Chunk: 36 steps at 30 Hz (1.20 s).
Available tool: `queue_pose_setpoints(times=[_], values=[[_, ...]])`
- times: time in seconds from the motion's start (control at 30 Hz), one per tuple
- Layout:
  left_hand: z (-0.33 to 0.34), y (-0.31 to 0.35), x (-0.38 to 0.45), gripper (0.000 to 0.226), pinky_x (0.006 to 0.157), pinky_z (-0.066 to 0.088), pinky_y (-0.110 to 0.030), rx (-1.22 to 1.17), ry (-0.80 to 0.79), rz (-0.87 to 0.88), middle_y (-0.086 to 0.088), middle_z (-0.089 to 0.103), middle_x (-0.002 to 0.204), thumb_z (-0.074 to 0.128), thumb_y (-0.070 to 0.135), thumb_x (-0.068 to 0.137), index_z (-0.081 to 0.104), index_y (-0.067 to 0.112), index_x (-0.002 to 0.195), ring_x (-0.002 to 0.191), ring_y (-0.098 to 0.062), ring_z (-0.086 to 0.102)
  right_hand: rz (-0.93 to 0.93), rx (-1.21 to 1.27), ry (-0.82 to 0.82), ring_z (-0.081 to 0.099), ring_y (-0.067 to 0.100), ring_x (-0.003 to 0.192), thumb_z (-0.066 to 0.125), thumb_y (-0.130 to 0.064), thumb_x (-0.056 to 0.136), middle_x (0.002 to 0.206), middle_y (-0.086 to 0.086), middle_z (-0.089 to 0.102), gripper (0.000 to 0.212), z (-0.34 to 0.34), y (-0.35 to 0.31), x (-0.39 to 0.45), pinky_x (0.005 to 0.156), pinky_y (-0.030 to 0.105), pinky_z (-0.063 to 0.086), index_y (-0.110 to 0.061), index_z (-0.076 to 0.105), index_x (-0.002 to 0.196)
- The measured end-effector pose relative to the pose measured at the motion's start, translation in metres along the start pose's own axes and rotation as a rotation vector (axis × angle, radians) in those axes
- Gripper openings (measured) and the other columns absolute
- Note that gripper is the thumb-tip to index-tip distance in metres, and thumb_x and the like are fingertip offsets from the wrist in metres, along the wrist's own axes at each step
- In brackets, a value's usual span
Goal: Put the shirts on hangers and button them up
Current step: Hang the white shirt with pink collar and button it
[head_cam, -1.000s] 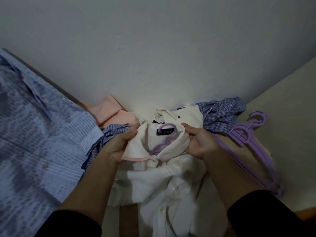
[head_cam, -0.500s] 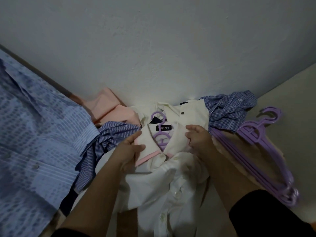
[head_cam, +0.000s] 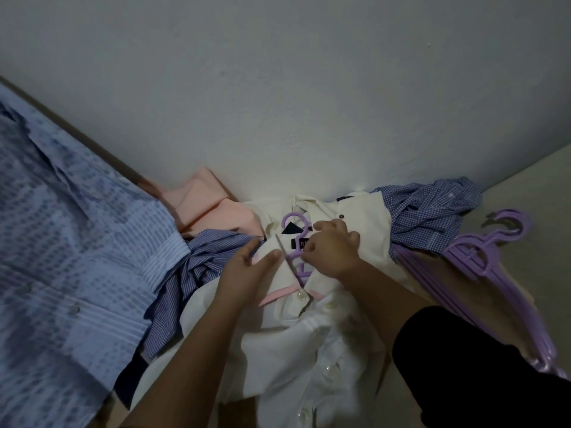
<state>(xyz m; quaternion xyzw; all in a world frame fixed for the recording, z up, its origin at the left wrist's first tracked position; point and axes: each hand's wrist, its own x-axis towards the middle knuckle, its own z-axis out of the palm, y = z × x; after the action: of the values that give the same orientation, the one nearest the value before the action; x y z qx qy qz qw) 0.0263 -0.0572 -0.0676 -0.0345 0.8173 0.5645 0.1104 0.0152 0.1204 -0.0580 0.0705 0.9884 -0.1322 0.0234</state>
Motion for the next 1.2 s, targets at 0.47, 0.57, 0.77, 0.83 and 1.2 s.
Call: queue_pose_setpoints(times=[0.47,0.57,0.77,0.83,1.2], values=[[-0.054,0.165,-0.045,0.092,0.094,0.044,-0.047,0.523,0.173,0.052,-0.009,0.062,0.095,0.018,0.089,0.055,0.064,0.02,0.096,0.092,-0.031,0.058,-0.214,0.429,0.364,0.029,0.006,0.126,0.063,-0.025,0.085,0.129,-0.011,0.047,0.007,-0.183,-0.054,-0.084,0.089,0.03,0.018,-0.029,0.067,0.081],[-0.074,0.219,-0.092,0.051,0.08,0.046,-0.031,0.259,0.118,0.124,-0.011,0.061,0.085,0.053,0.061,0.078,0.065,0.012,0.088,0.087,-0.027,0.058,-0.254,0.387,0.482,0.03,0.006,0.124,0.061,-0.025,0.087,0.127,-0.012,0.047,0.009,-0.23,-0.066,-0.117,0.087,0.028,0.017,-0.028,0.067,0.082],[-0.111,0.269,-0.177,0.024,0.073,0.048,-0.029,-0.148,0.287,0.673,0.005,0.065,0.087,0.062,0.039,0.088,0.067,0.016,0.095,0.078,-0.007,0.059,-0.166,0.337,0.664,0.031,0.012,0.125,0.06,-0.033,0.09,0.131,-0.01,0.046,0.011,-0.312,-0.081,-0.18,0.086,0.029,0.018,-0.029,0.069,0.089],[-0.121,0.283,-0.206,0.035,0.068,0.045,-0.029,-0.127,0.407,0.83,0.005,0.064,0.08,0.058,0.05,0.087,0.067,0.016,0.086,0.074,-0.008,0.058,-0.193,0.371,0.71,0.033,0.013,0.123,0.061,-0.032,0.089,0.128,-0.01,0.047,0.008,-0.329,-0.087,-0.2,0.083,0.028,0.017,-0.03,0.065,0.082],[-0.141,0.329,-0.285,0.094,0.099,0.041,-0.039,0.525,0.381,0.834,-0.003,0.039,0.15,0.058,0.071,0.075,0.018,0.029,0.15,0.129,-0.026,0.047,-0.317,0.614,0.899,0.053,0.021,0.099,0.057,-0.043,0.085,0.11,-0.02,0.04,0.007,-0.365,-0.116,-0.272,0.083,0.042,0.051,-0.04,0.058,0.078]])
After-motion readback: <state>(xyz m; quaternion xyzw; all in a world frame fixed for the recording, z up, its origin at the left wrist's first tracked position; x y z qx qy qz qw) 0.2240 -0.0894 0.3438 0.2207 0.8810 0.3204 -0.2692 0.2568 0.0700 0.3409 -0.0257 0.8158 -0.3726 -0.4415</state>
